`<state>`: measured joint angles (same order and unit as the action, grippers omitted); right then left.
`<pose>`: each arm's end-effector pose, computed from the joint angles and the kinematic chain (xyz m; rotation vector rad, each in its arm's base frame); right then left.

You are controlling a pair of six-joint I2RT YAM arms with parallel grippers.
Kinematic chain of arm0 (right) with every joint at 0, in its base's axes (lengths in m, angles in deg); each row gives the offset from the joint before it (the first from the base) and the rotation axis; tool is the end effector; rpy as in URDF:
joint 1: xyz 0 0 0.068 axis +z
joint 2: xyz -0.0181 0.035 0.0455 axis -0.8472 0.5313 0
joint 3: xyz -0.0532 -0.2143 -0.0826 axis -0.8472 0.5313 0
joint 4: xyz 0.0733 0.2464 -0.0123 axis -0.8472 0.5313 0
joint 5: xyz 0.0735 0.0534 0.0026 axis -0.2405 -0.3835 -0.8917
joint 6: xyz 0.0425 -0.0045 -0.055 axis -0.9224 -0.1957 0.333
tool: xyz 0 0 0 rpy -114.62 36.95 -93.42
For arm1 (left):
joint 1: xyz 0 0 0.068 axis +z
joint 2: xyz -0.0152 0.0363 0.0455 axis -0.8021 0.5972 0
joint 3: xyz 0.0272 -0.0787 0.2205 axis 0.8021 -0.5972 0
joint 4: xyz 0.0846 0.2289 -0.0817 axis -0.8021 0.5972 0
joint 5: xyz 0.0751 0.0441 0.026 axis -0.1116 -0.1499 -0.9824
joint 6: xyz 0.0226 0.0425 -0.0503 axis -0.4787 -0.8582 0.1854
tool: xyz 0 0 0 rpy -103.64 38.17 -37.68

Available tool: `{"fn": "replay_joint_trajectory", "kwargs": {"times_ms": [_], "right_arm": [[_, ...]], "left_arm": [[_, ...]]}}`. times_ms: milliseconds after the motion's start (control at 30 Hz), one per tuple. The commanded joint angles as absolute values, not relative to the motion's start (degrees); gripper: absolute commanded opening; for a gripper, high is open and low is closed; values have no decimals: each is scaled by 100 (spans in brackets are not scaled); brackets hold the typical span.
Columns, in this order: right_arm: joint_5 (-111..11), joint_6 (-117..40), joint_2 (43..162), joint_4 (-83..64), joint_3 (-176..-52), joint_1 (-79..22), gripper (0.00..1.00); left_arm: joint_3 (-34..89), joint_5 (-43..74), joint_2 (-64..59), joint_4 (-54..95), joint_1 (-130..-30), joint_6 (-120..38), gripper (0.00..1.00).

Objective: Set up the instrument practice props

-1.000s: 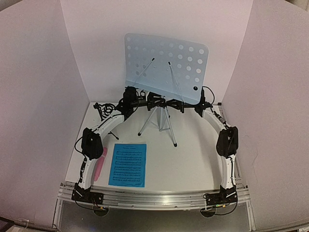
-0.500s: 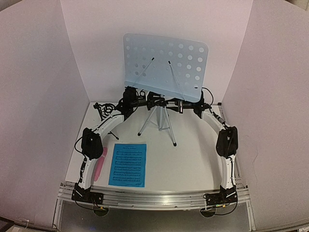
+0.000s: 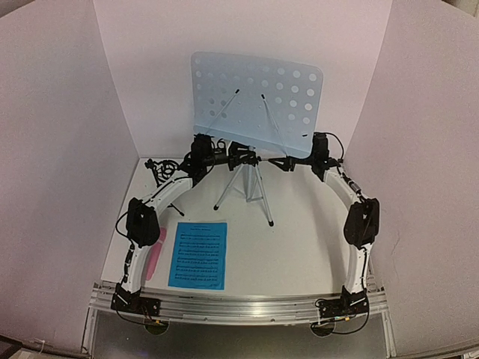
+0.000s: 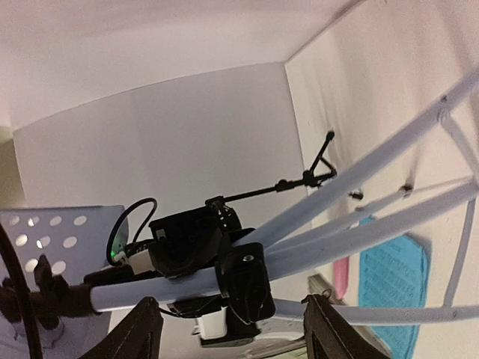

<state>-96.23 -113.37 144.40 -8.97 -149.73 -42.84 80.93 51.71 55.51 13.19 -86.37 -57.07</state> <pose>0.4665 0.1728 0.2900 0.4385 2.1699 1.9177 0.4279 -0.3255 0.3066 1.0863 1.2272 -0.9776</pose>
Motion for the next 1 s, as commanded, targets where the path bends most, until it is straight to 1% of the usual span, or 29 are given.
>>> {"fn": "replay_joint_trajectory", "kwargs": {"times_ms": [0, 100, 200, 300, 367, 500, 700, 800, 900, 967], "right_arm": [[-9108, -8280, 13655, -947, -14798, -4294, 63], [-8973, -5506, 13132, -1135, -13992, -4276, 61], [-8993, -2649, 12609, -1672, -13074, -4148, 65], [-8803, -683, 12518, -1696, -12821, -4012, 68], [-8744, -52, 12672, -1703, -12981, -3988, 66], [-8553, 1476, 12945, -1668, -13208, -3873, 65], [-8210, 2753, 13300, -1419, -13646, -3841, 60], [-8174, 3163, 13469, -1268, -13854, -3785, 57], [-8053, 3901, 13699, -521, -14241, -3723, 50], [-8006, 4066, 13757, -356, -14376, -3667, 48]], "left_arm": [[8153, 4931, 5598, 1439, -8611, -6446, 0], [8183, 4945, 5595, 1403, -8612, -6362, 0], [8146, 4984, 5558, 1280, -8611, -6315, 0], [8176, 4997, 5585, 1229, -8611, -6262, 0], [8186, 5028, 5581, 1218, -8614, -6237, 0], [8181, 5051, 5584, 1234, -8610, -6279, 0], [8189, 5051, 5574, 1305, -8594, -6351, 0], [8209, 5071, 5587, 1315, -8585, -6359, 0], [8224, 5064, 5600, 1310, -8585, -6360, 0], [8218, 5057, 5598, 1284, -8578, -6353, 0]]}}
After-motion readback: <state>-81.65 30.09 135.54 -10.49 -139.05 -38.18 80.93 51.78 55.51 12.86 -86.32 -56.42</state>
